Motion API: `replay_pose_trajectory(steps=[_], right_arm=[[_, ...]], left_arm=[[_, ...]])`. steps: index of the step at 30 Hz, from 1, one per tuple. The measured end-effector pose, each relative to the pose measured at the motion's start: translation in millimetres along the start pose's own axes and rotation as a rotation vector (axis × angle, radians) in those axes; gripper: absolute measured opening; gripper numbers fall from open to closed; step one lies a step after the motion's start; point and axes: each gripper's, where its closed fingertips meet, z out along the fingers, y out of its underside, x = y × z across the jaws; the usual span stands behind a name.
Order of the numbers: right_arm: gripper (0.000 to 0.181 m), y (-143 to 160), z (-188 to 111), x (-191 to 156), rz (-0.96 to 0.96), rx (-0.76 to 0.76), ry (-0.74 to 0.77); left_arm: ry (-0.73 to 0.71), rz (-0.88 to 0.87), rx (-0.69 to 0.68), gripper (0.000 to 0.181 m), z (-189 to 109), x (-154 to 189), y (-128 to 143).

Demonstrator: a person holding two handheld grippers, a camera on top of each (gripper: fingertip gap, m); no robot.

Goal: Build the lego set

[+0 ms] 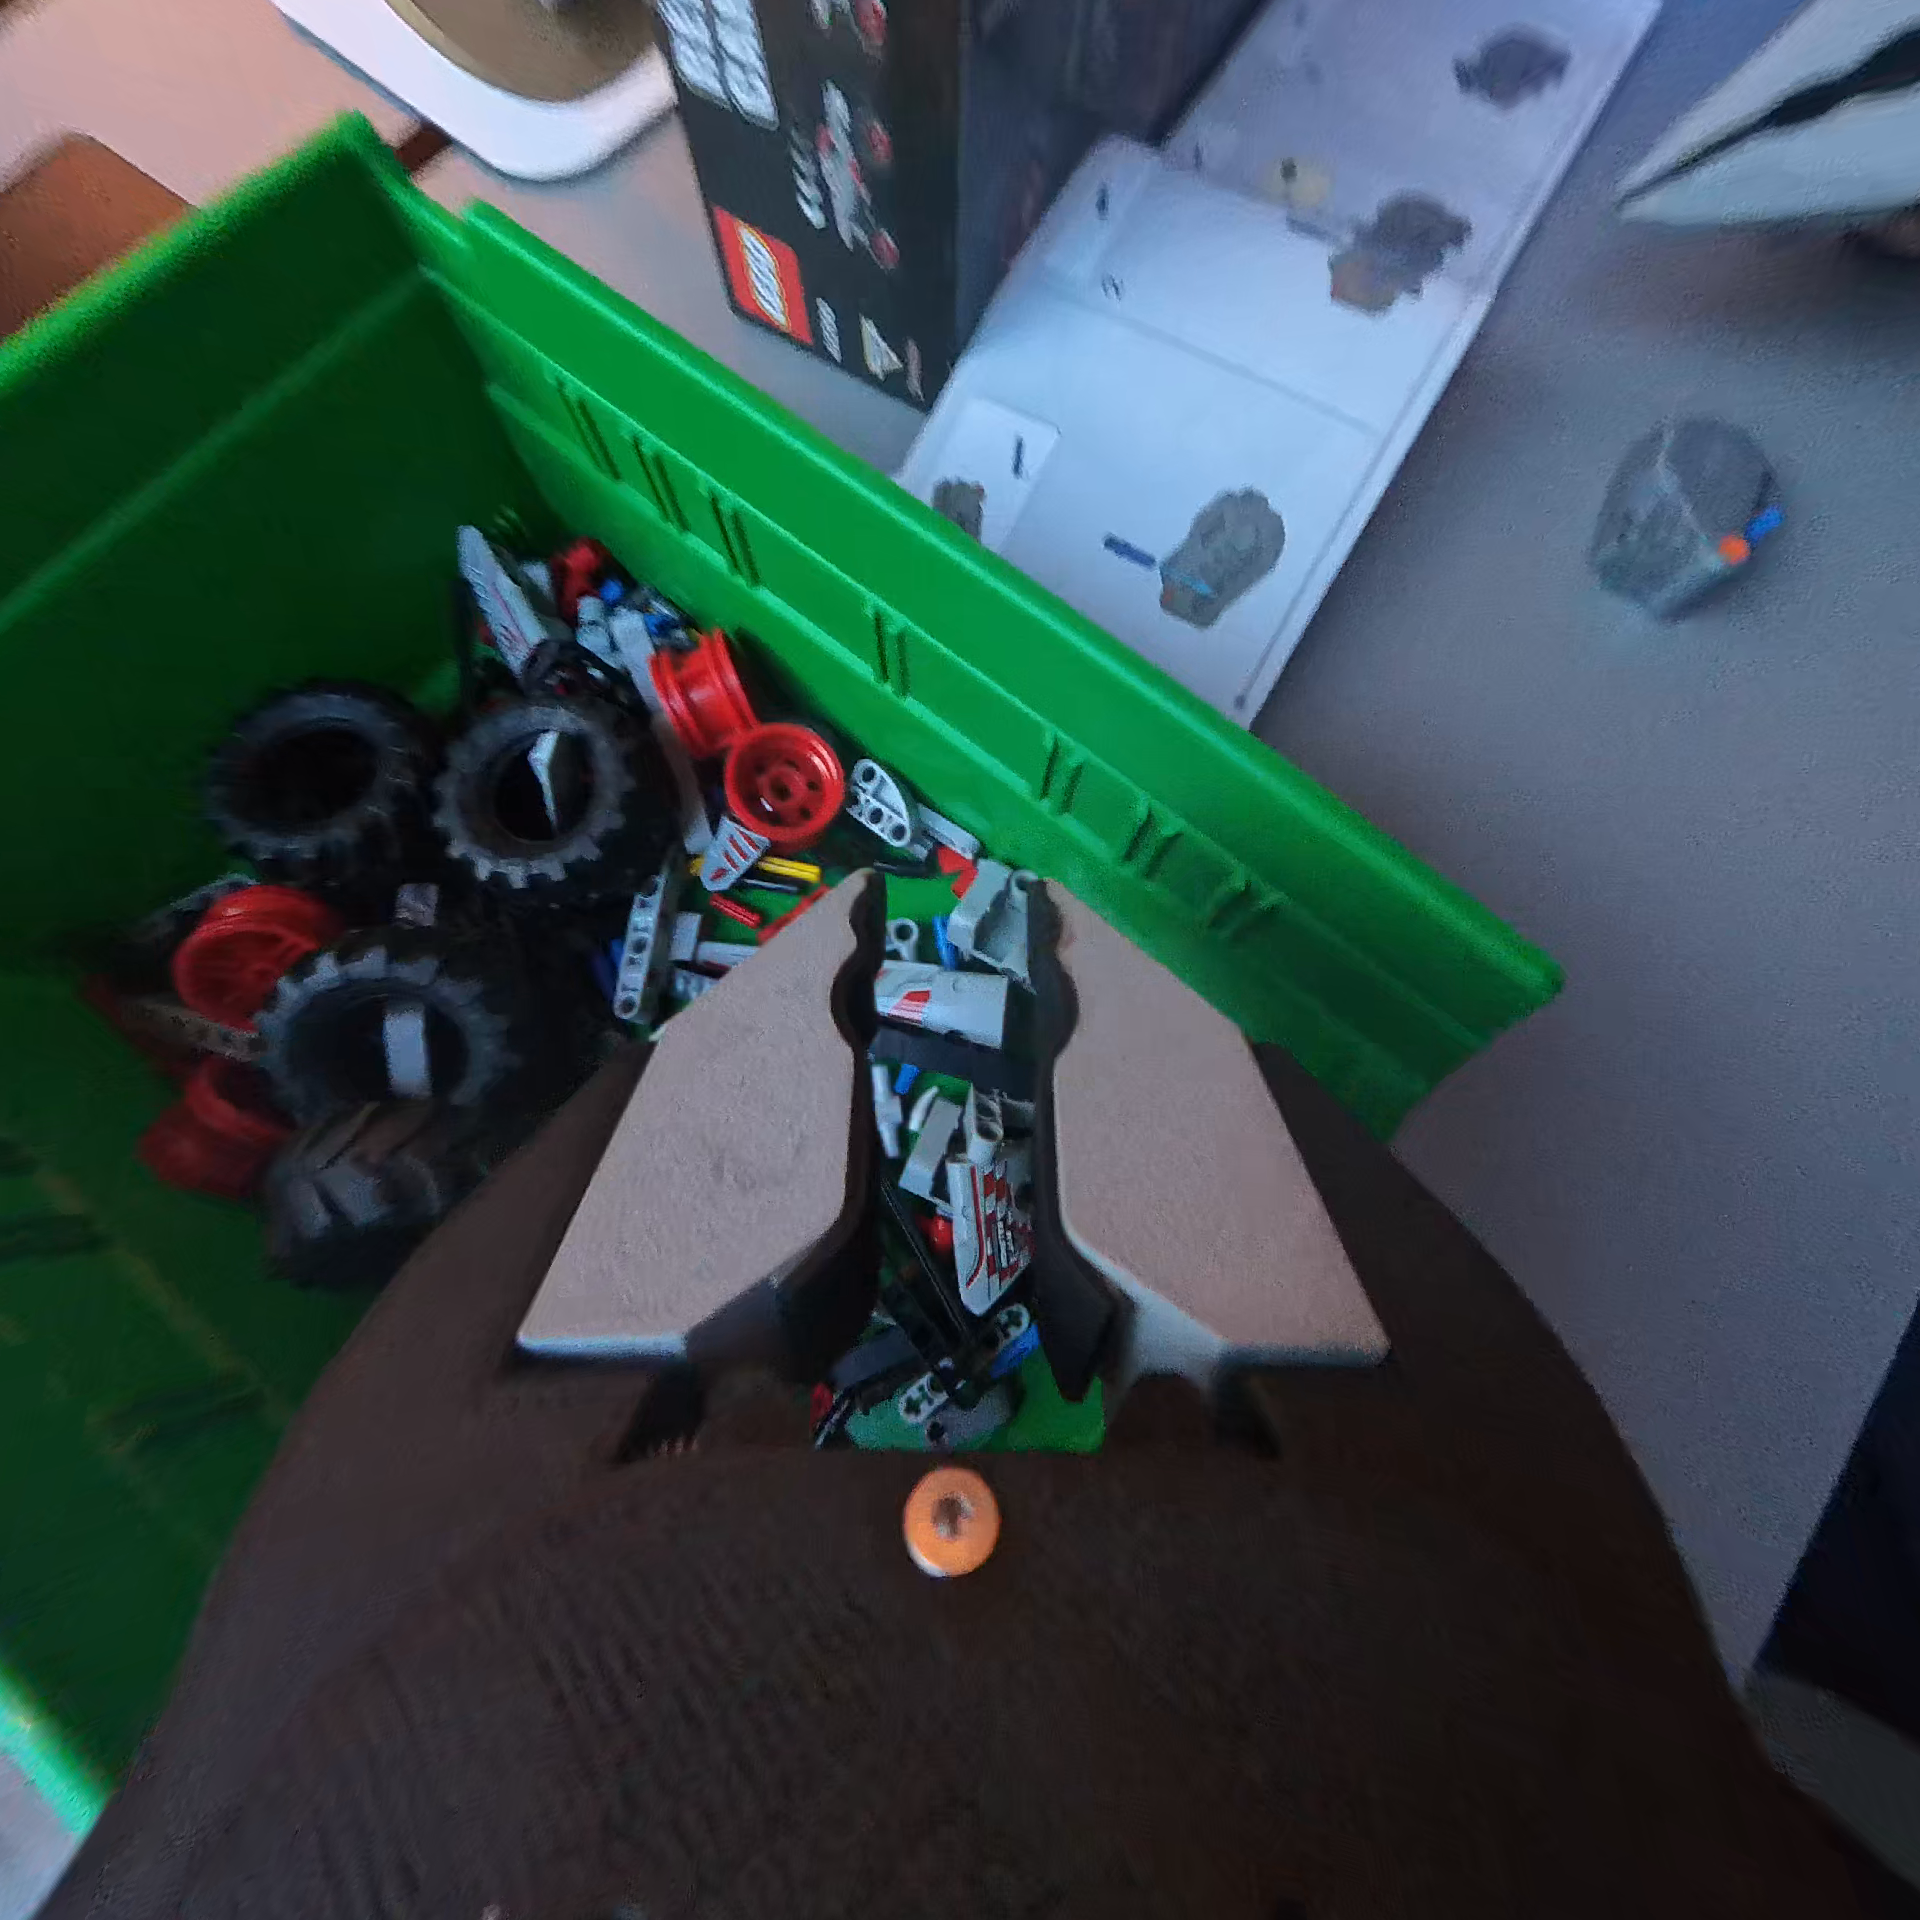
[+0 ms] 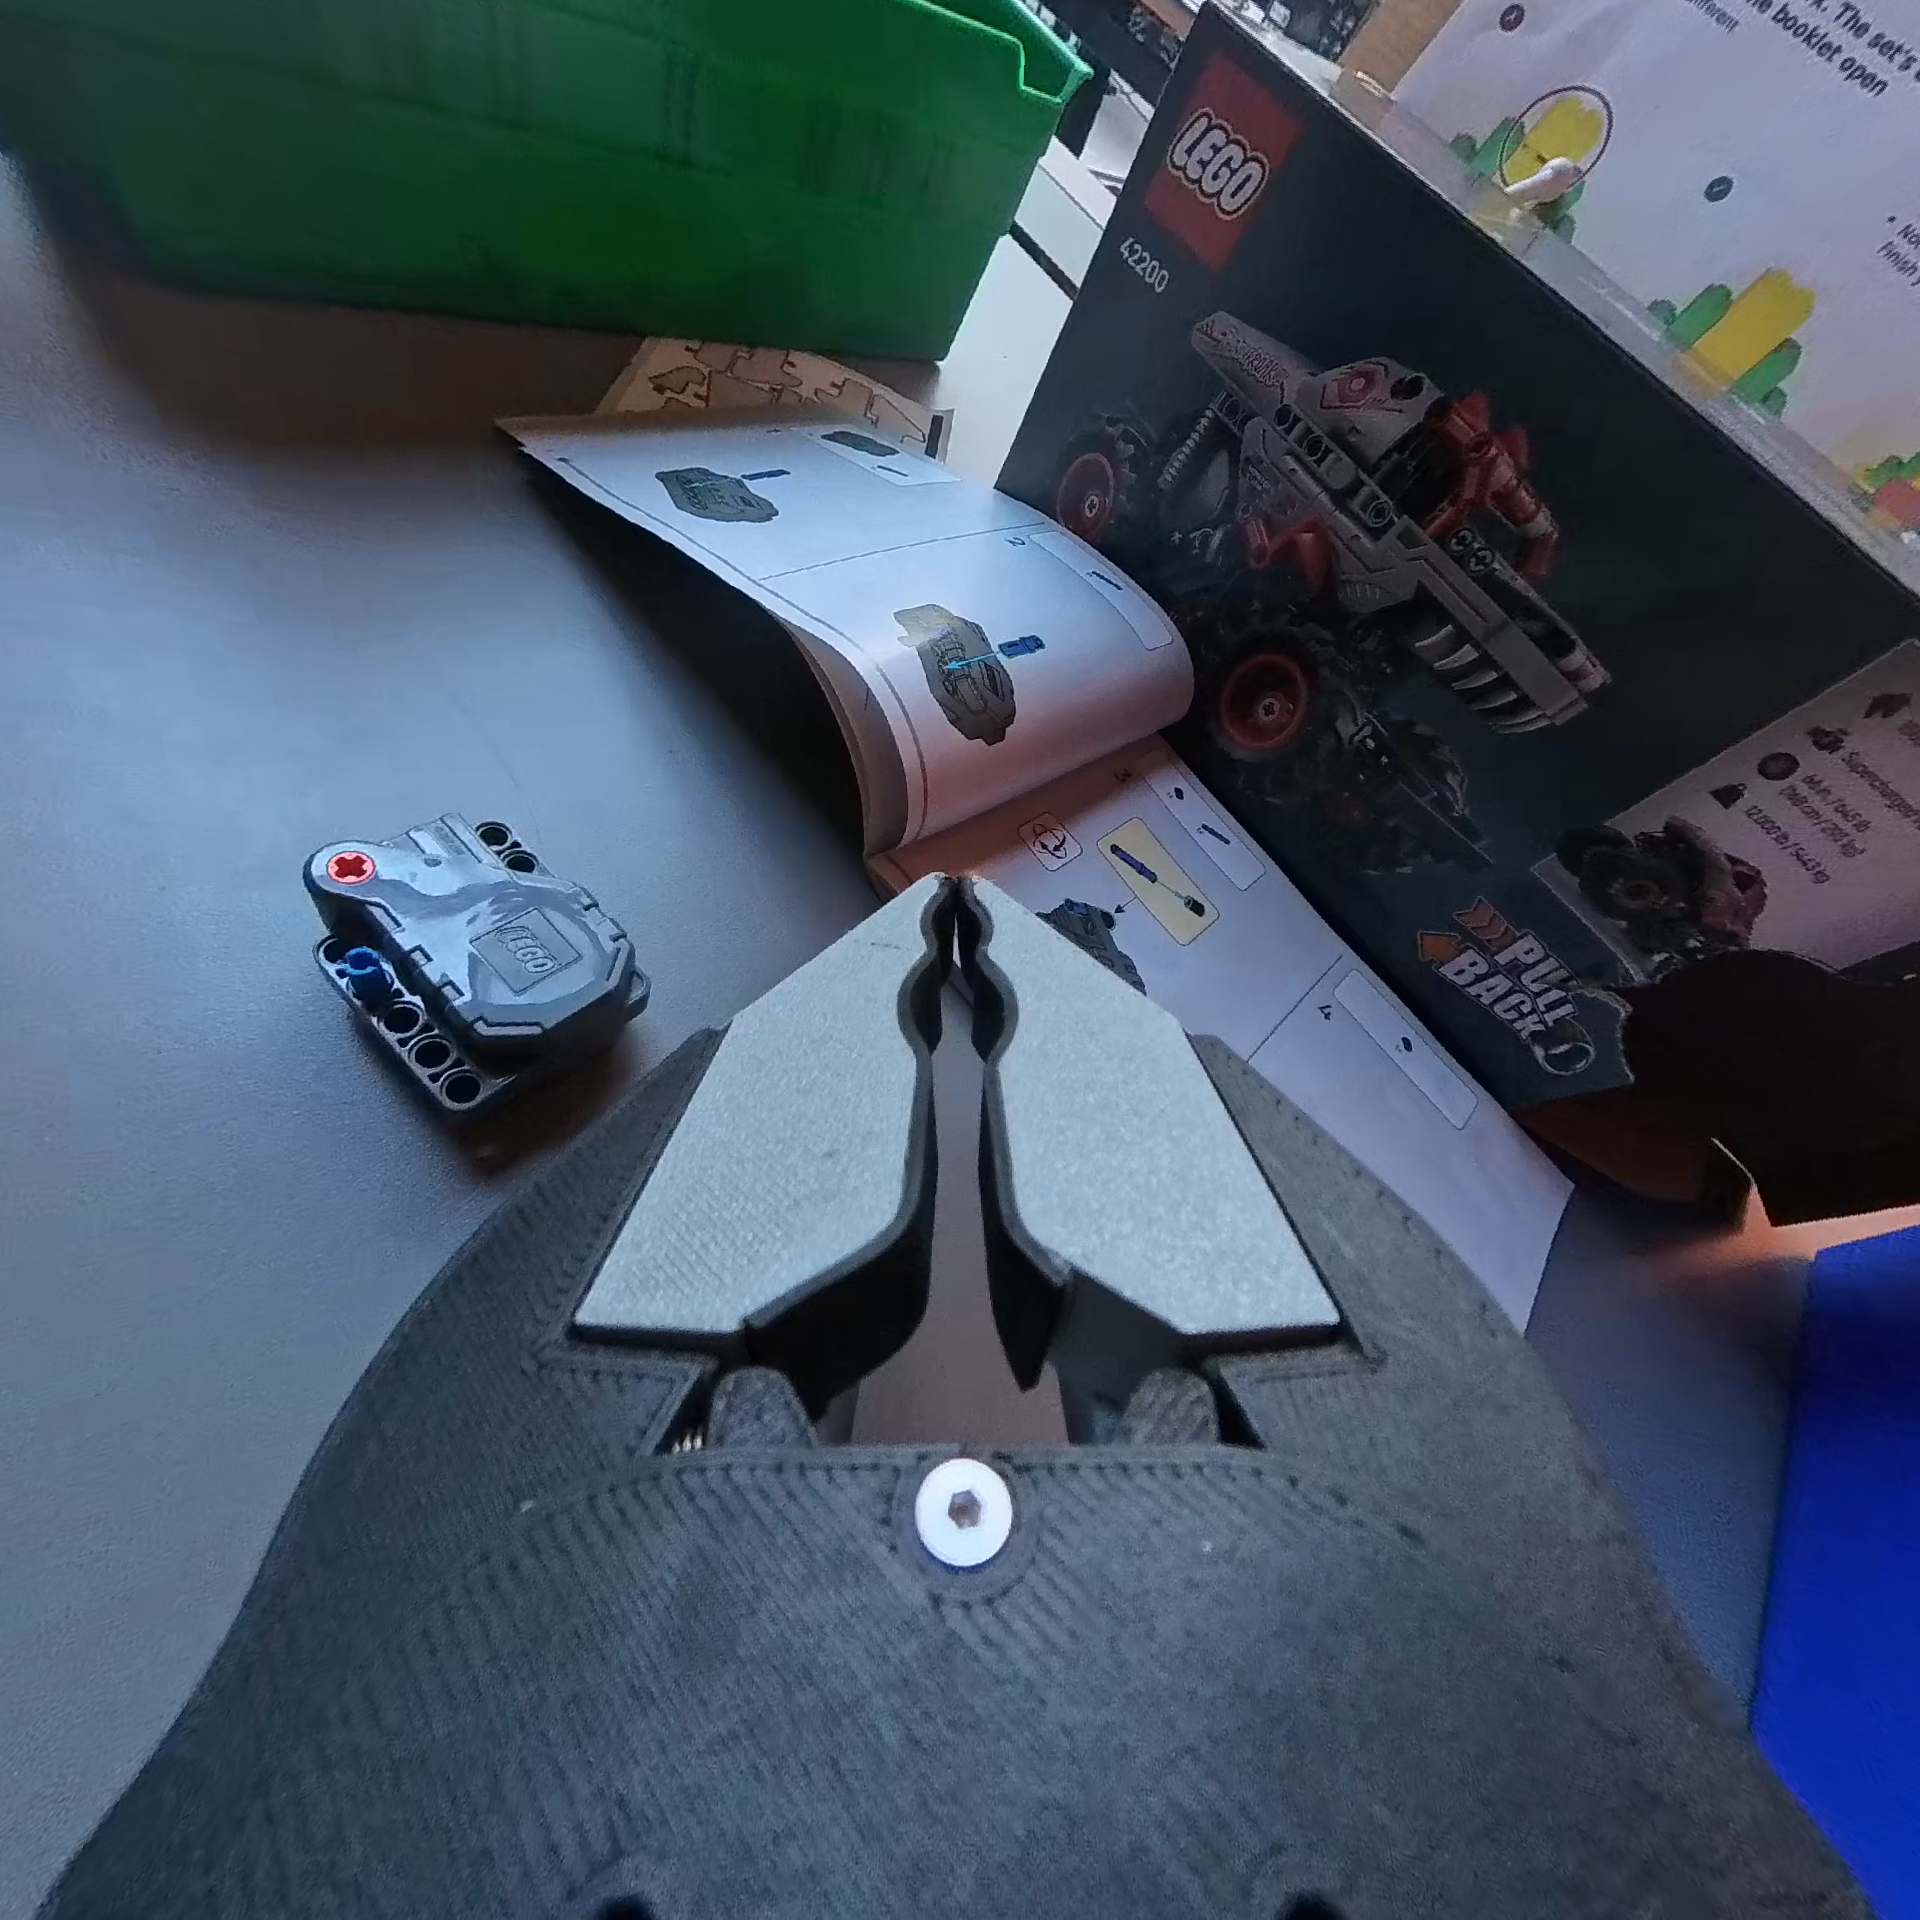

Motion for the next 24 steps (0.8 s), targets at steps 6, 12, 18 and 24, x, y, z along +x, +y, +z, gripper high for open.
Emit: replay_pose_trajectory(steps=[6,12,18,24], right_arm=[[0.0,3,3,1,-0.001,-0.026,0.003],[0.0,6,6,1,-0.022,-0.049,0.014],[0.0,6,7,1,-0.014,-0.048,0.006],[0.0,4,5,2,-0.004,-0.032,0.006]], left_arm=[[0.087,0.119,-0.316,0.018,39,7,46],[-0.2,0.154,-0.382,0.007,47,-52,53],[-0.138,0.088,-0.256,0.006,38,-48,52],[-0.256,0.13,-0.245,0.005,35,-62,46]])
